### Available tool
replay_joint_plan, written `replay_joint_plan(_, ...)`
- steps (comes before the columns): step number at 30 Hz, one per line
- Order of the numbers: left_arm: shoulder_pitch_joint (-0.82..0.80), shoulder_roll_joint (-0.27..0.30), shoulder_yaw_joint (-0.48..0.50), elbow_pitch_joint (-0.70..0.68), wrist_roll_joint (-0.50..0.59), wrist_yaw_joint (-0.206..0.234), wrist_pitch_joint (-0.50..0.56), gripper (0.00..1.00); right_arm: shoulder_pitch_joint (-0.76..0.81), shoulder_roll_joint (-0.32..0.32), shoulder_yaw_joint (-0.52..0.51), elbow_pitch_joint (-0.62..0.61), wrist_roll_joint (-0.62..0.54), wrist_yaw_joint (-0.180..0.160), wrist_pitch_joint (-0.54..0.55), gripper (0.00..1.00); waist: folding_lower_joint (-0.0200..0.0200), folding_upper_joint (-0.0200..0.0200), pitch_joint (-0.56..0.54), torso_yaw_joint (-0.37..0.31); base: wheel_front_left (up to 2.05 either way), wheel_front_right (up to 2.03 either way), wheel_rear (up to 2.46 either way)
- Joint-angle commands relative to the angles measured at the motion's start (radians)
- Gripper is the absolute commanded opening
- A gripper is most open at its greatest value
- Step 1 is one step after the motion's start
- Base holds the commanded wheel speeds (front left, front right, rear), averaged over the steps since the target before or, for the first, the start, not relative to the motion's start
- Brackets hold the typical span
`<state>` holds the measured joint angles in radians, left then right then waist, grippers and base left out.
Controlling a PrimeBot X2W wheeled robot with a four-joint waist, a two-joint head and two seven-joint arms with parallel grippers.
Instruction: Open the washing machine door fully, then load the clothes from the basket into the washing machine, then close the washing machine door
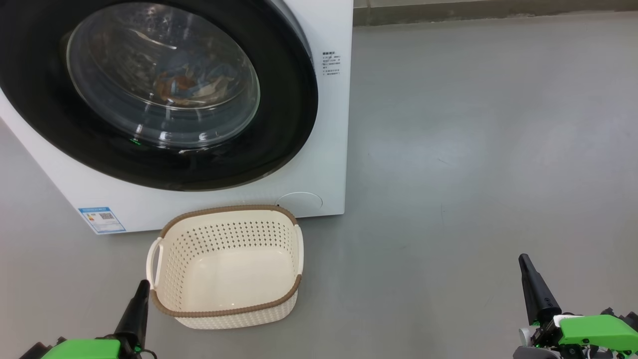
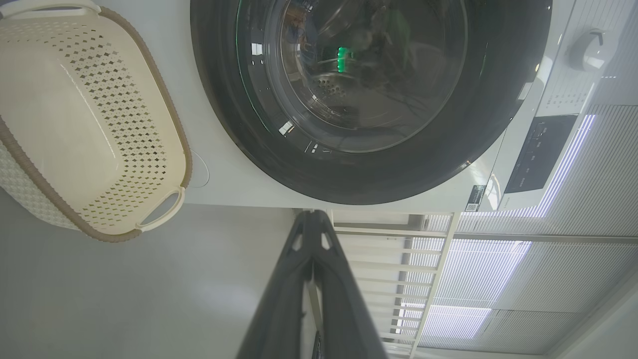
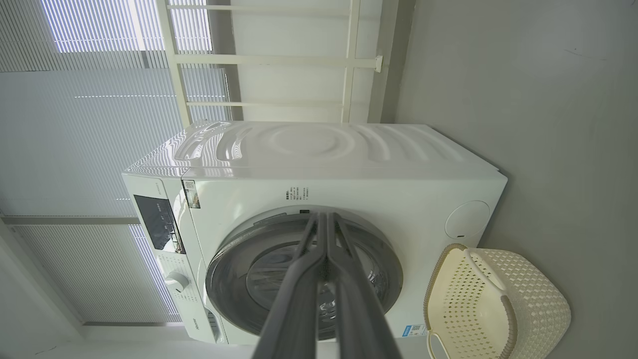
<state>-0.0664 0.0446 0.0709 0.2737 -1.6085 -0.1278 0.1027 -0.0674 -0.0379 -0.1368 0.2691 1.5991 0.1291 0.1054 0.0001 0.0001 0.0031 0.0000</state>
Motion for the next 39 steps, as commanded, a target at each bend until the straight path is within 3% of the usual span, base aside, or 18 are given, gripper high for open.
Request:
replay_joint_plan(1, -0.041, 0.012, 0.035, -0.029, -0.007, -0.003, 0.004, 0.0, -0.04, -0.012, 0.023, -0.024, 0.01, 0.002, 0.008, 0.0, -0.0001, -0.0001, 0.0, 0.0, 0.0, 0.0, 0.0)
replay_joint_plan(39, -0.041, 0.009, 0.039, -0.029, -0.003, -0.003, 0.007, 0.0, -0.04, -0.012, 0.023, -0.024, 0.01, 0.002, 0.008, 0.0, -0.0001, -0.0001, 0.0, 0.0, 0.0, 0.0, 0.0)
